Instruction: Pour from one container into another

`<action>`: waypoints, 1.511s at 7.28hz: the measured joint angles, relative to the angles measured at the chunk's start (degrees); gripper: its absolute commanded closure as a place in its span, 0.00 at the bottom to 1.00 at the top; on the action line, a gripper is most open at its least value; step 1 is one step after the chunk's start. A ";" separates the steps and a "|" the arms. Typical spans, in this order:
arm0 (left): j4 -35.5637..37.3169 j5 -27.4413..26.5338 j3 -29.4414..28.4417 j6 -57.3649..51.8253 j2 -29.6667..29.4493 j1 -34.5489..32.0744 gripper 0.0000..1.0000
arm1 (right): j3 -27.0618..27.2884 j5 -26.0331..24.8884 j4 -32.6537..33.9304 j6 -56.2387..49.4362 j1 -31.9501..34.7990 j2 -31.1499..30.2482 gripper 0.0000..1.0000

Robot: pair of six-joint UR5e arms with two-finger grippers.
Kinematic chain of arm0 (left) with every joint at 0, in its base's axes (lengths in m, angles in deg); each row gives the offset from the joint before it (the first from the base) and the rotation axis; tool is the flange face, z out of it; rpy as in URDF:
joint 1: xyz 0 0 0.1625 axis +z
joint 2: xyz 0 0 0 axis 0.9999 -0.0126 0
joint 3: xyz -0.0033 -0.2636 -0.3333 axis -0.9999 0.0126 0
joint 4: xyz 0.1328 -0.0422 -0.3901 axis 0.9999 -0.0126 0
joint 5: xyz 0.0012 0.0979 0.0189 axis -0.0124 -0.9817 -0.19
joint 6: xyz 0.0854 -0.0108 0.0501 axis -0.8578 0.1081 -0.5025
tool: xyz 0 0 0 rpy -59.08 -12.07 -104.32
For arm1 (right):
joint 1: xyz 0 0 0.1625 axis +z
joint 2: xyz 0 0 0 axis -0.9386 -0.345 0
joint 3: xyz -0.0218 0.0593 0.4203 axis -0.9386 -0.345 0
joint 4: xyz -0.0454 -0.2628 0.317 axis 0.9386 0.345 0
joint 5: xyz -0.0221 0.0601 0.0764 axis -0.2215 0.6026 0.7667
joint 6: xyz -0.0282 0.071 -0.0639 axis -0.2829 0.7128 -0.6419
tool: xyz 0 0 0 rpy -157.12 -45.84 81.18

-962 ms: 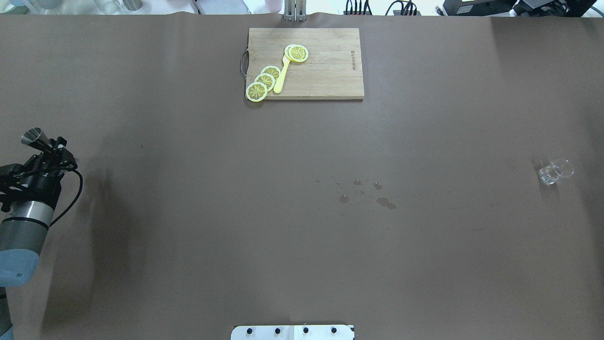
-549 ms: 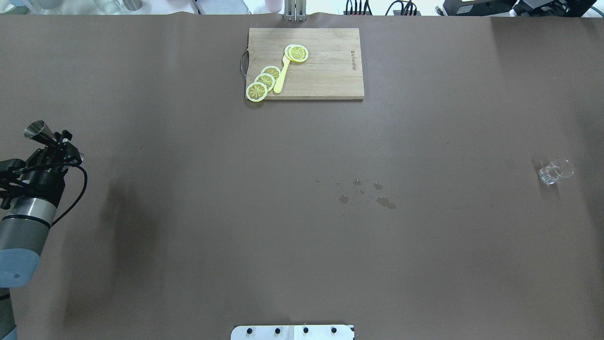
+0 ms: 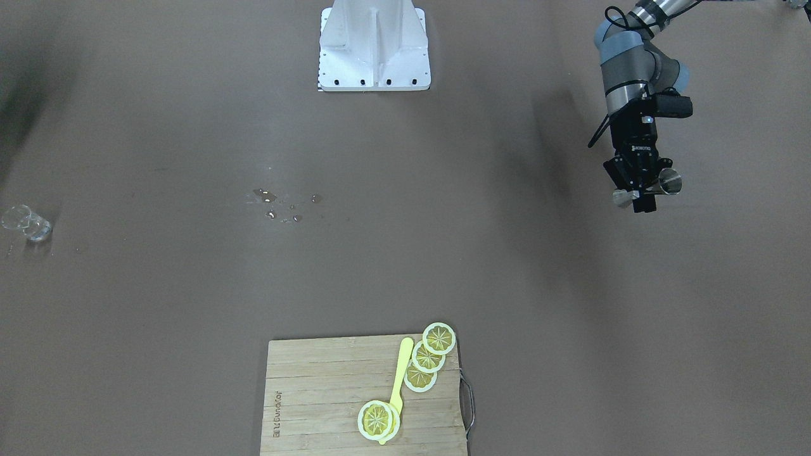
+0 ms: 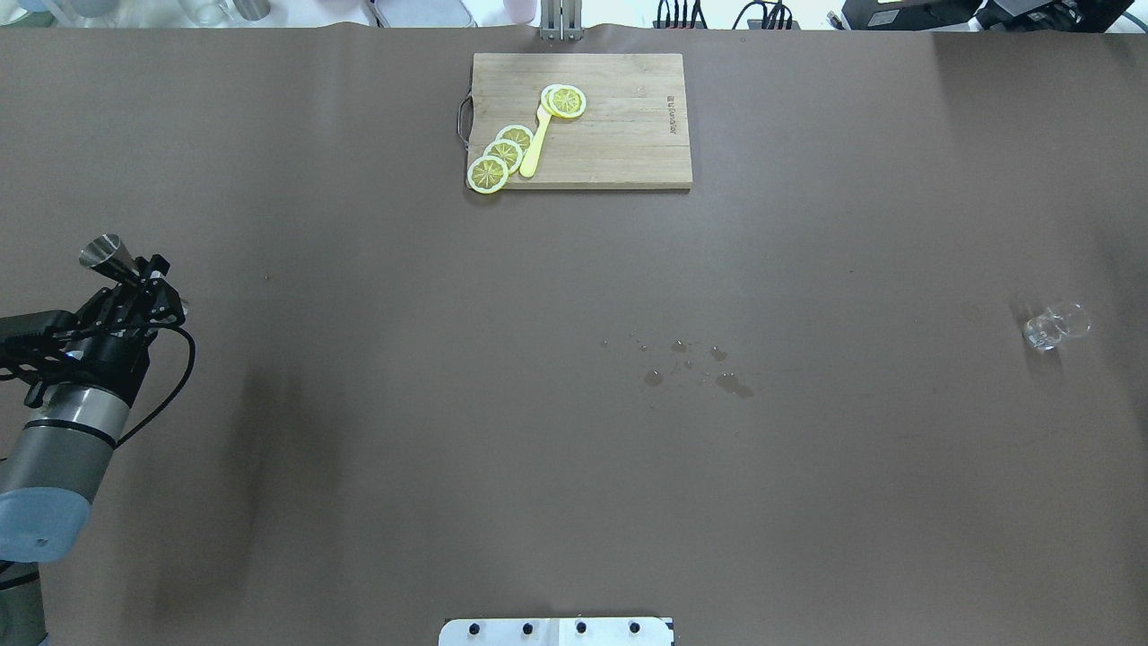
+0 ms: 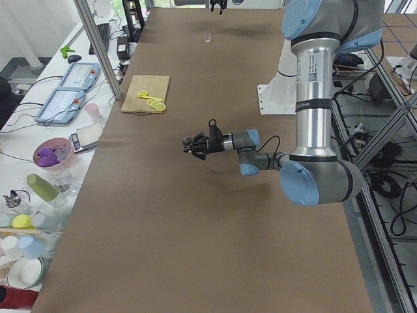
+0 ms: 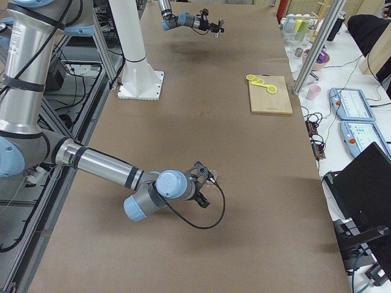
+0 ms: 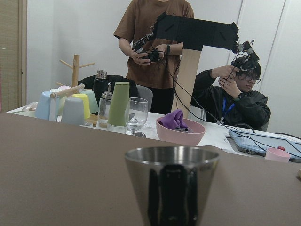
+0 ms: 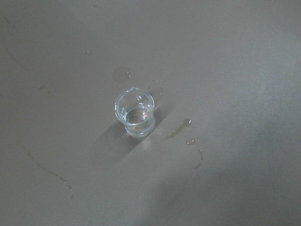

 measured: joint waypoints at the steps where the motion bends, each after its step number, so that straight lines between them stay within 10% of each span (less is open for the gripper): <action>1: -0.09 0.23 1.16 -1.82 -0.14 1.28 1.00 | -2.86 -0.06 -3.56 0.01 -1.90 1.84 0.00; 4: -0.73 4.99 3.63 -11.87 -2.69 3.55 1.00 | -9.06 -0.72 -9.63 2.45 -7.29 7.17 0.00; 11: -4.60 39.58 6.16 -50.10 -18.44 -7.85 1.00 | -14.35 -10.91 -29.84 23.18 -16.05 8.63 0.00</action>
